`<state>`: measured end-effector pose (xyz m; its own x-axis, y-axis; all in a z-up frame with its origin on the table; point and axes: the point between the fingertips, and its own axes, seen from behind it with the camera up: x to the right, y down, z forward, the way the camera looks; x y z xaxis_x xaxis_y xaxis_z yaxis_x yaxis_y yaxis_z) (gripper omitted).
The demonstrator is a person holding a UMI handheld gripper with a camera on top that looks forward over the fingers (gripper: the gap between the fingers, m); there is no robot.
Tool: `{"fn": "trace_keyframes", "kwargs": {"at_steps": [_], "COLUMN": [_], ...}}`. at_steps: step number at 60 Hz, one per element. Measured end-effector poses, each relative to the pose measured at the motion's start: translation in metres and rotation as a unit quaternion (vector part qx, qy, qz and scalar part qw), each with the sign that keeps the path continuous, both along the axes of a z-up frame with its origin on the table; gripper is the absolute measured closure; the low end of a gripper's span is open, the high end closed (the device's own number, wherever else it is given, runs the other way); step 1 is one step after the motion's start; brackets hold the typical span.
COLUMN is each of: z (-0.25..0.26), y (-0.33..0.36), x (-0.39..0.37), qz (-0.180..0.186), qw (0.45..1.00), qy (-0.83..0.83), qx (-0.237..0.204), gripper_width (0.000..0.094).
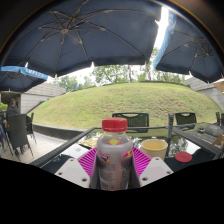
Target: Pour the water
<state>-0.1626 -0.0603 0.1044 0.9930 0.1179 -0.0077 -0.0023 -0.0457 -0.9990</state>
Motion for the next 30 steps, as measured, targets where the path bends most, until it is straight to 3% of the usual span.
{"fn": "trace_keyframes", "kwargs": {"at_steps": [4, 12, 19, 24, 30], "z": [0.002, 0.005, 0.013, 0.035, 0.065], "y": [-0.010, -0.009, -0.004, 0.010, 0.029], "x": [-0.001, -0.013, -0.024, -0.013, -0.011], "qz": [-0.012, 0.025, 0.065, 0.056, 0.083], "qw": [1.000, 0.999, 0.991, 0.979, 0.919], "qy": [0.003, 0.032, 0.117, 0.193, 0.385], "qx": [0.013, 0.017, 0.022, 0.026, 0.007], "gripper_width": [0.0481, 0.0607, 0.0615, 0.0615, 0.0616]}}
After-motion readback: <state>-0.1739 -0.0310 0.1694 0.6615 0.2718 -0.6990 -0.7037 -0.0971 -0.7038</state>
